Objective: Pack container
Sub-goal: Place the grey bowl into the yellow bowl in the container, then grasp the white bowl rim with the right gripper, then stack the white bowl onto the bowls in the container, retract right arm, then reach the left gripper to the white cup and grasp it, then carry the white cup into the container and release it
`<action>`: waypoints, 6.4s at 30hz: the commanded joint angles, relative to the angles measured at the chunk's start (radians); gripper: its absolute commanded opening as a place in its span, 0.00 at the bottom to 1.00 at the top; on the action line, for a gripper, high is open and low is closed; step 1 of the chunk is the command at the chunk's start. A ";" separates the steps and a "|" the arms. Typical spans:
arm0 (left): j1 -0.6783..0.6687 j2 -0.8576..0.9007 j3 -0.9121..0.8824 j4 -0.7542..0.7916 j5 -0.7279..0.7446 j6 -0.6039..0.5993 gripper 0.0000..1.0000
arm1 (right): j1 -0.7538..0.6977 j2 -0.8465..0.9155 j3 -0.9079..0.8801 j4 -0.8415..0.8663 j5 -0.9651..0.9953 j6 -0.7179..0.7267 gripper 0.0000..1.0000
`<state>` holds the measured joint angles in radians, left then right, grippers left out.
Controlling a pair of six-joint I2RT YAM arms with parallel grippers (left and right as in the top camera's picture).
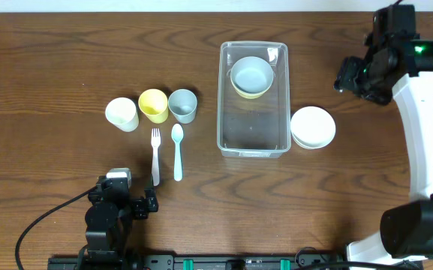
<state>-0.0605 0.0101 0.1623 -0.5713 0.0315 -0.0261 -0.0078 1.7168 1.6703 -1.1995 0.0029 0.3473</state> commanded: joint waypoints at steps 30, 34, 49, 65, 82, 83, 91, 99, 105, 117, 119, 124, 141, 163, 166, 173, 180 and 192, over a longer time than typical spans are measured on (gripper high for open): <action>0.005 -0.006 -0.012 0.004 0.010 -0.001 0.98 | -0.002 0.039 -0.621 0.526 0.023 0.074 0.33; 0.005 -0.006 -0.012 0.004 0.010 -0.001 0.98 | -0.003 0.039 -0.637 0.555 0.024 0.083 0.01; 0.005 -0.006 -0.012 0.004 0.010 -0.001 0.98 | 0.109 -0.297 -0.214 0.310 -0.032 0.041 0.01; 0.005 -0.006 -0.012 0.004 0.010 -0.001 0.98 | 0.276 0.172 -0.196 0.748 -0.144 0.105 0.01; 0.005 -0.006 -0.012 0.004 0.010 -0.001 0.98 | 0.256 0.090 -0.145 0.697 -0.172 0.066 0.52; 0.005 -0.006 -0.012 0.004 0.010 -0.001 0.98 | 0.245 0.051 -0.139 0.657 -0.171 0.066 0.55; 0.005 -0.006 -0.012 0.004 0.010 -0.001 0.98 | 0.000 -0.167 -0.135 0.285 -0.149 0.093 0.84; 0.005 -0.006 -0.012 0.043 0.011 -0.002 0.98 | -0.272 -0.176 -0.137 0.055 -0.149 0.093 0.99; 0.005 -0.004 -0.009 -0.010 0.046 -0.040 0.98 | -0.328 -0.176 -0.137 0.028 -0.149 0.093 0.99; 0.005 0.299 0.390 -0.029 -0.071 -0.132 0.98 | -0.327 -0.176 -0.137 0.029 -0.149 0.093 0.99; 0.005 0.476 0.497 -0.057 -0.079 -0.128 0.98 | -0.327 -0.176 -0.137 0.029 -0.149 0.093 0.99; 0.006 0.912 0.764 -0.147 -0.130 -0.125 0.98 | -0.326 -0.176 -0.137 0.029 -0.149 0.093 0.99; 0.195 1.483 1.165 -0.259 -0.121 -0.445 0.98 | -0.326 -0.176 -0.137 0.029 -0.149 0.093 0.99; 0.310 1.785 1.165 -0.250 0.091 -0.239 0.95 | -0.326 -0.176 -0.137 0.029 -0.149 0.093 0.99; 0.307 1.816 1.164 -0.249 0.097 -0.229 0.94 | -0.326 -0.176 -0.137 0.029 -0.149 0.093 0.99; 0.306 1.857 1.164 -0.215 0.096 -0.211 0.25 | -0.326 -0.176 -0.137 0.029 -0.149 0.093 0.99; 0.305 1.752 1.181 -0.232 0.088 -0.202 0.06 | -0.326 -0.176 -0.137 0.029 -0.149 0.093 0.99; -0.052 1.372 1.287 -0.401 0.178 -0.057 0.06 | -0.326 -0.176 -0.137 0.029 -0.149 0.093 0.99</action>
<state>0.0257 1.4273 1.4387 -0.9672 0.1600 -0.1707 -0.3298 1.5433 1.5341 -1.1694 -0.1425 0.4400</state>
